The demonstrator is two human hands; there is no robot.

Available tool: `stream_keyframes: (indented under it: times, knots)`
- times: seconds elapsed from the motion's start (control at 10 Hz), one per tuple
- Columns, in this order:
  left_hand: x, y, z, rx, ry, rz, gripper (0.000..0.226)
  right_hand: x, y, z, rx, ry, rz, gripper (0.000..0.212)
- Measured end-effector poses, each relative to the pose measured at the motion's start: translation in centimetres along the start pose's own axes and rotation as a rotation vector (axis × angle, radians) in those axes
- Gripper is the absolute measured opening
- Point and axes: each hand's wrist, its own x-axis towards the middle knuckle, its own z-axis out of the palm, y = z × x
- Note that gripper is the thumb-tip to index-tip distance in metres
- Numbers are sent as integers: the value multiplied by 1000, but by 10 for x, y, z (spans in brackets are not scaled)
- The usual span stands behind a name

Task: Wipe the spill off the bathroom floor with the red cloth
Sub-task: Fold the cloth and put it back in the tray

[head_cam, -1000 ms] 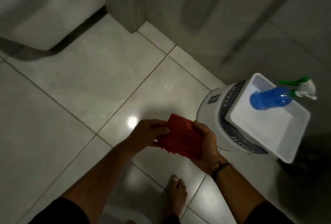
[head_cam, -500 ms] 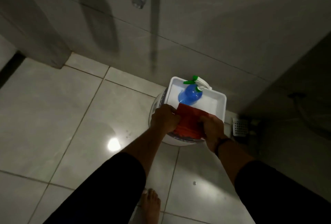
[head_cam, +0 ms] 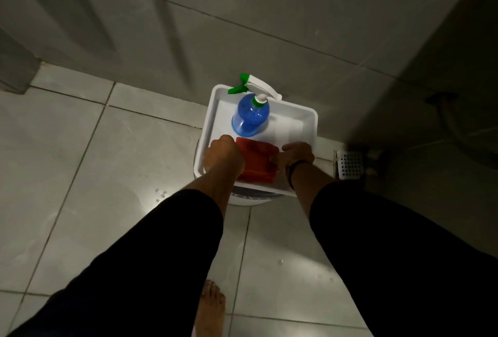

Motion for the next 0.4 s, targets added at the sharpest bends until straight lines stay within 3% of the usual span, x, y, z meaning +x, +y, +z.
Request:
stream_keyframes:
  times: [0.3,0.4]
  knots:
    - [-16,5,-14,-12,45,67,49,-10,4,12,-332,132,-190,47]
    - [-45,-2,-30,3,123,128,52,-28,4,6,-336,152,-236,45]
